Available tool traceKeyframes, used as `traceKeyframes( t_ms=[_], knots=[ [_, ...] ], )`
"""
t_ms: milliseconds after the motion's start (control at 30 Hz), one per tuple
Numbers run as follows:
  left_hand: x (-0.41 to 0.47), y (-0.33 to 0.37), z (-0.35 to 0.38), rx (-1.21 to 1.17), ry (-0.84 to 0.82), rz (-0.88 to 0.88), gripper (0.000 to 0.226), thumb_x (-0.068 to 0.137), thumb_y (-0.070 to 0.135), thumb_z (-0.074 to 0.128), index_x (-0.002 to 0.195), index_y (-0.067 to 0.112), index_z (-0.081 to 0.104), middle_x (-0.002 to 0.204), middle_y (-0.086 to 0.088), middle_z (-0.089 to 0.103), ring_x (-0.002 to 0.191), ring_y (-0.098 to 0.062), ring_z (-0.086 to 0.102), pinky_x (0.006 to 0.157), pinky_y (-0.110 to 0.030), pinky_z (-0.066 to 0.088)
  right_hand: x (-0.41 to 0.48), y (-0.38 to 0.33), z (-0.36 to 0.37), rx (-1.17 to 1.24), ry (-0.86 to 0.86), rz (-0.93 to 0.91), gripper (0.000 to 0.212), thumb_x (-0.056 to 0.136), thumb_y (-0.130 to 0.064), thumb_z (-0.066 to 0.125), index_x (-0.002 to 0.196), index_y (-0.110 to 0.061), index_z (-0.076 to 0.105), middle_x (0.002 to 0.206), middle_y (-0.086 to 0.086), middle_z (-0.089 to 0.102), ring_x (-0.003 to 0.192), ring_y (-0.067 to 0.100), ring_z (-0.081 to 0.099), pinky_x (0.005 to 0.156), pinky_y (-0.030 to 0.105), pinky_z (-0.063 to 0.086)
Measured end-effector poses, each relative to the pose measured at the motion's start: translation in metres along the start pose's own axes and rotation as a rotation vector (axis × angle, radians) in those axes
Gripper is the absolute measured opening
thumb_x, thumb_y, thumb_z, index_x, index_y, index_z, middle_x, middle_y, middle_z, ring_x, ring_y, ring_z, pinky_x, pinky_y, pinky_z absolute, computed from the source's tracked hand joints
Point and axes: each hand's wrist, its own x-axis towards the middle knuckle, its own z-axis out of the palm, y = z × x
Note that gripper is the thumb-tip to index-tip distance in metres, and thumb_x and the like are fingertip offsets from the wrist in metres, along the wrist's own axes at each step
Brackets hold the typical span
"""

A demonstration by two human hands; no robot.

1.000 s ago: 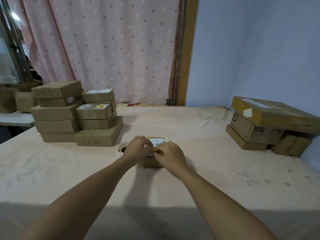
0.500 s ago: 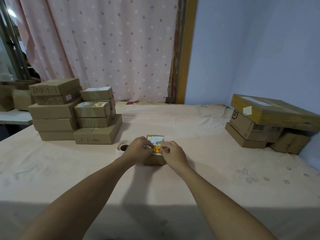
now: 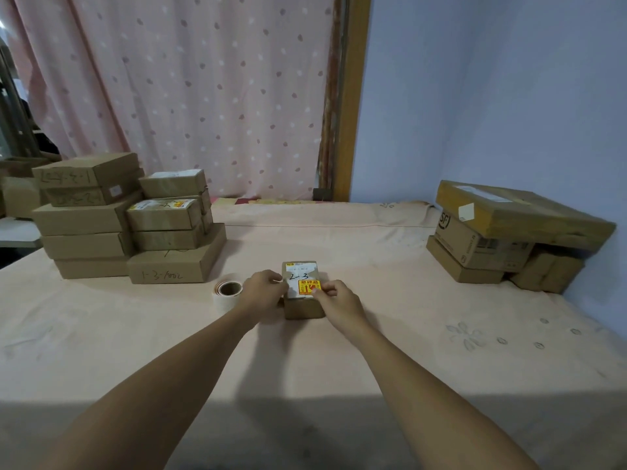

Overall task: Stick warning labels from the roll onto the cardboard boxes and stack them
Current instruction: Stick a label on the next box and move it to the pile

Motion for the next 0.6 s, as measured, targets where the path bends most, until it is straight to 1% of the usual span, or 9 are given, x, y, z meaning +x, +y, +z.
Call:
traceKeyframes(
  t_ms=[33,67,167,267,333,400,467,533,600],
  knots=[
    [0.0,0.001,0.007,-0.06,-0.041,0.002,0.017,0.072,0.032,0.066,0.084,0.029,0.078,0.093,0.003,0.077,0.091,-0.025,0.074,0.086,-0.047,0.06,-0.002,0.002,-0.008,0.019,-0.002,0.005,0.028,0.091,-0.038,0.071,0.114,-0.023,0.065,0.113,-0.009,0.068,0.107,0.009,0.064,0.087,0.025,0.05],
    [-0.003,0.005,0.016,-0.127,-0.089,0.009,0.015,0.073,0.029,0.069,0.084,0.03,0.08,0.092,0.004,0.078,0.094,-0.024,0.074,0.089,-0.047,0.06,-0.004,0.003,-0.018,0.024,0.0,0.009,0.029,0.089,-0.036,0.072,0.115,-0.024,0.065,0.114,-0.01,0.068,0.107,0.008,0.063,0.085,0.023,0.048],
    [-0.013,0.021,0.049,-0.32,-0.196,0.043,0.025,0.084,0.013,0.067,0.099,0.027,0.081,0.103,0.003,0.079,0.106,-0.024,0.072,0.096,-0.043,0.058,-0.006,0.013,-0.048,-0.011,0.033,0.029,0.031,0.089,-0.025,0.069,0.12,-0.023,0.062,0.115,-0.009,0.068,0.106,0.01,0.063,0.083,0.025,0.048],
    [-0.017,0.04,0.088,-0.325,-0.244,0.091,0.032,0.079,0.025,0.064,0.099,0.045,0.079,0.105,0.012,0.077,0.107,-0.018,0.071,0.097,-0.042,0.056,-0.006,0.025,-0.08,-0.02,0.101,0.032,0.031,0.091,-0.017,0.064,0.122,-0.019,0.065,0.117,-0.005,0.07,0.106,0.01,0.064,0.08,0.024,0.044],
    [-0.015,0.052,0.115,-0.304,-0.247,0.099,0.032,0.078,0.028,0.064,0.096,0.051,0.077,0.102,0.016,0.077,0.105,-0.016,0.071,0.093,-0.04,0.057,-0.006,0.033,-0.101,-0.022,0.148,0.04,0.031,0.092,-0.014,0.063,0.122,-0.02,0.068,0.118,-0.003,0.071,0.107,0.011,0.065,0.083,0.023,0.045],
    [-0.01,0.065,0.143,-0.266,-0.234,0.101,0.028,0.082,0.026,0.062,0.094,0.045,0.079,0.092,0.013,0.077,0.094,-0.019,0.07,0.082,-0.038,0.057,-0.003,0.044,-0.119,-0.059,0.174,0.056,0.032,0.089,-0.016,0.062,0.119,-0.025,0.072,0.115,-0.002,0.072,0.106,0.014,0.067,0.088,0.027,0.05],
    [-0.007,0.077,0.17,-0.244,-0.212,0.099,0.025,0.089,0.023,0.059,0.097,0.033,0.081,0.089,0.007,0.076,0.086,-0.02,0.066,0.071,-0.033,0.052,0.006,0.061,-0.135,-0.105,0.219,0.067,0.039,0.08,-0.034,0.057,0.117,-0.031,0.071,0.112,0.0,0.073,0.103,0.018,0.069,0.093,0.037,0.055],
    [-0.004,0.087,0.198,-0.208,-0.211,0.117,0.027,0.095,0.022,0.056,0.108,0.027,0.079,0.101,0.003,0.076,0.093,-0.021,0.066,0.075,-0.032,0.051,0.024,0.088,-0.151,-0.134,0.273,0.1,0.057,0.074,-0.046,0.051,0.126,-0.032,0.066,0.115,0.001,0.072,0.104,0.021,0.068,0.093,0.042,0.055],
    [-0.002,0.096,0.221,-0.161,-0.223,0.155,0.031,0.099,0.023,0.052,0.121,0.024,0.074,0.116,0.001,0.073,0.103,-0.021,0.064,0.081,-0.03,0.047,0.028,0.093,-0.166,-0.104,0.318,0.143,0.058,0.078,-0.04,0.056,0.135,-0.029,0.059,0.122,-0.001,0.071,0.111,0.02,0.067,0.095,0.042,0.055]
  ],
)
